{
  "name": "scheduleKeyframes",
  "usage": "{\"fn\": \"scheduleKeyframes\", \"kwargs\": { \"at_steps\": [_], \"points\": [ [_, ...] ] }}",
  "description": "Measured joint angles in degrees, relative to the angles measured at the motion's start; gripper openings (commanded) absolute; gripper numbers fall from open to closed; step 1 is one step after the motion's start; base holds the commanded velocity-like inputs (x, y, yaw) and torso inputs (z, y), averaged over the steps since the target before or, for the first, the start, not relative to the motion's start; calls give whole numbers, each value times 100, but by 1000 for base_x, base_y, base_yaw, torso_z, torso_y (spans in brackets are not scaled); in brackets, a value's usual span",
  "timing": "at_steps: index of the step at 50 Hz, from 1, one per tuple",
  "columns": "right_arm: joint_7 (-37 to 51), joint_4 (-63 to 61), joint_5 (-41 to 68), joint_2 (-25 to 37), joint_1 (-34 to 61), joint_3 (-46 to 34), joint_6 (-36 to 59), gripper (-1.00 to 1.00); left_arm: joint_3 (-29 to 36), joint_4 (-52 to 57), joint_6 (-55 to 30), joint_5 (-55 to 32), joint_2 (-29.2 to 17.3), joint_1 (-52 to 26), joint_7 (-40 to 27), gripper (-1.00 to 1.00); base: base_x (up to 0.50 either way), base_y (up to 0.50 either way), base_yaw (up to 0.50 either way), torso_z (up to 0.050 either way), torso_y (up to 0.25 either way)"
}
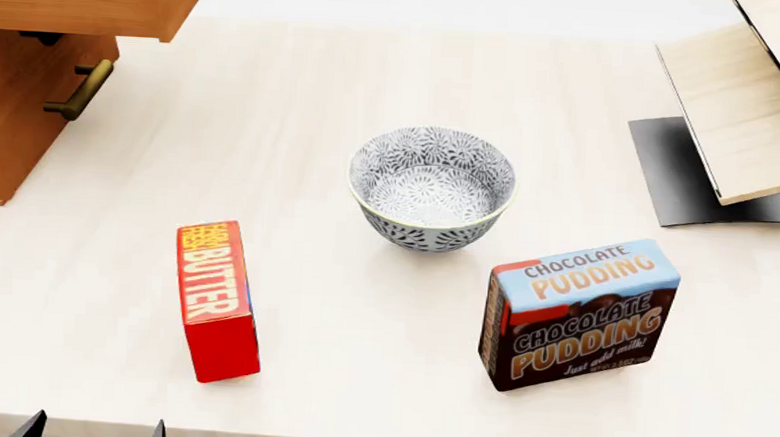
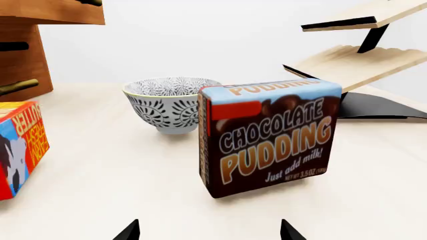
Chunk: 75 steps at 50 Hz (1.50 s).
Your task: Close the top drawer of the cabinet.
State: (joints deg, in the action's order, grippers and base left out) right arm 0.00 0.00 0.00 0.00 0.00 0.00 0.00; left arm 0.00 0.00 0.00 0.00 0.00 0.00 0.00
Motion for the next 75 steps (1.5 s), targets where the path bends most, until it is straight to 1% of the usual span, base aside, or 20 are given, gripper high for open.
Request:
{"fn": "scheduleKeyframes", "kwargs": {
  "at_steps": [2,18,23,27,31,40,44,48,54,60,75],
  "points": [
    [-22,-20,52,15,-7,-16,47,100,-5,26,-79,-50,-17,-18,2,100,0,0,0,0,0],
    [373,26,133,206,38,-210,24,100,241,46,85,-205,-212,12,-223,100,0,0,0,0,0],
    [445,-286,253,307,118,-218,513,100,270,320,-211,-322,-296,-32,-281,100,0,0,0,0,0],
    [492,-789,373,425,246,-190,1202,100,276,759,-705,-442,-396,-115,-314,100,0,0,0,0,0],
    [552,-1381,485,558,420,-145,1996,100,239,1360,-1386,-620,-514,-266,-346,100,0,0,0,0,0],
    [744,-2698,573,796,814,-103,3725,100,52,2822,-3211,-1256,-761,-709,-402,100,0,0,0,0,0],
    [753,-3122,651,874,986,-77,4267,100,-35,3276,-3841,-1473,-845,-901,-451,100,0,0,0,0,0],
    [746,-3434,712,954,1138,-71,4659,100,-94,3587,-4275,-1616,-921,-1044,-493,100,0,0,0,0,0],
    [746,-3723,770,1031,1224,-31,4888,100,-150,3891,-4636,-1756,-1005,-1146,-524,100,0,0,0,0,0],
    [711,-3858,818,1102,1247,-30,4953,100,-167,4034,-4763,-1813,-1069,-1175,-542,100,14,83,0,0,0],
    [720,-3769,600,1315,1083,-281,4256,100,-209,3997,-4666,-1836,-1137,-1123,-580,100,124,500,0,0,0]
  ]
}}
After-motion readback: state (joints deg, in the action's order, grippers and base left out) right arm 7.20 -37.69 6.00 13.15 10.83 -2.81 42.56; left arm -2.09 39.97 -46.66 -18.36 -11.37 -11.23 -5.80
